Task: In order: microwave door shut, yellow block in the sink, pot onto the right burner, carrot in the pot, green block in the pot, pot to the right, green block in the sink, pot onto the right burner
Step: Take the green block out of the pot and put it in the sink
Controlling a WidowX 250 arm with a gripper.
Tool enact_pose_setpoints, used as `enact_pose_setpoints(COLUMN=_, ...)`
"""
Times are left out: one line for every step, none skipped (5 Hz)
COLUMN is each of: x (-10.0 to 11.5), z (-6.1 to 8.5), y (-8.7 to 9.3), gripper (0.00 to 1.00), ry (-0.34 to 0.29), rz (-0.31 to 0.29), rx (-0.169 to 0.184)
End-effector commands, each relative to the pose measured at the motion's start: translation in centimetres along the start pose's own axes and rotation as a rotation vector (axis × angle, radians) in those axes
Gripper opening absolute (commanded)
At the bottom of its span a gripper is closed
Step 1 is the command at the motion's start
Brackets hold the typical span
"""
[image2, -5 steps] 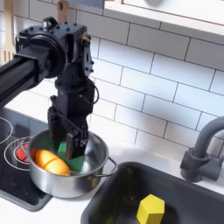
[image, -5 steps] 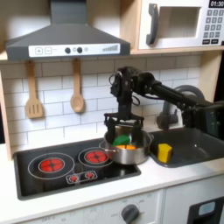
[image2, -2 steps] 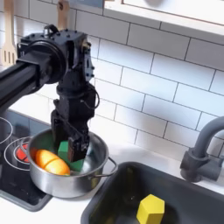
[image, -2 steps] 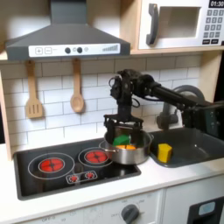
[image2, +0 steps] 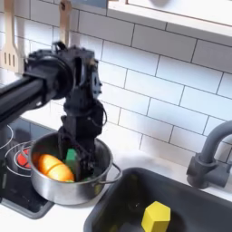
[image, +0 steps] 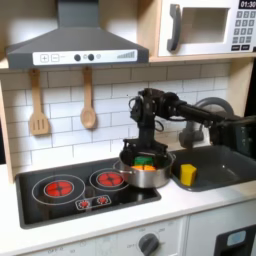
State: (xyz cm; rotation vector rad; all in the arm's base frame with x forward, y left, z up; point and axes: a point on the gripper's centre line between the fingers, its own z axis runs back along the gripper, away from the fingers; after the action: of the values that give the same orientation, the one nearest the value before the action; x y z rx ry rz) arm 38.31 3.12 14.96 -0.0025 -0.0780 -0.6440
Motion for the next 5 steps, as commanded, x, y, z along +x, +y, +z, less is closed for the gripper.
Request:
enact_pose_setpoints(x=0.3, z=-0.2, y=0.0, gripper=0.0, ry=-0.018, rz=-0.007, rx=0.012)
enact_pose_setpoints(x=0.3, z=0.1, y=0.2, gripper=0.0, ry=-0.036, rz=0.02, rx=0.031)
enact_pose_setpoints(x=0.3, z=0.8, y=0.1, gripper=0.0, ry=-0.057, rz=0.023, rx=0.041)
enact_pose_setpoints(x=0.3, z=1.4, y=-0.2, gripper=0.0, ry=-0.059, rz=0.038, rx=0.029)
enact_pose_setpoints(x=-0.2, z=3.7, y=-0.5, gripper=0.0, ry=-0.062, rz=0.044, rx=0.039)
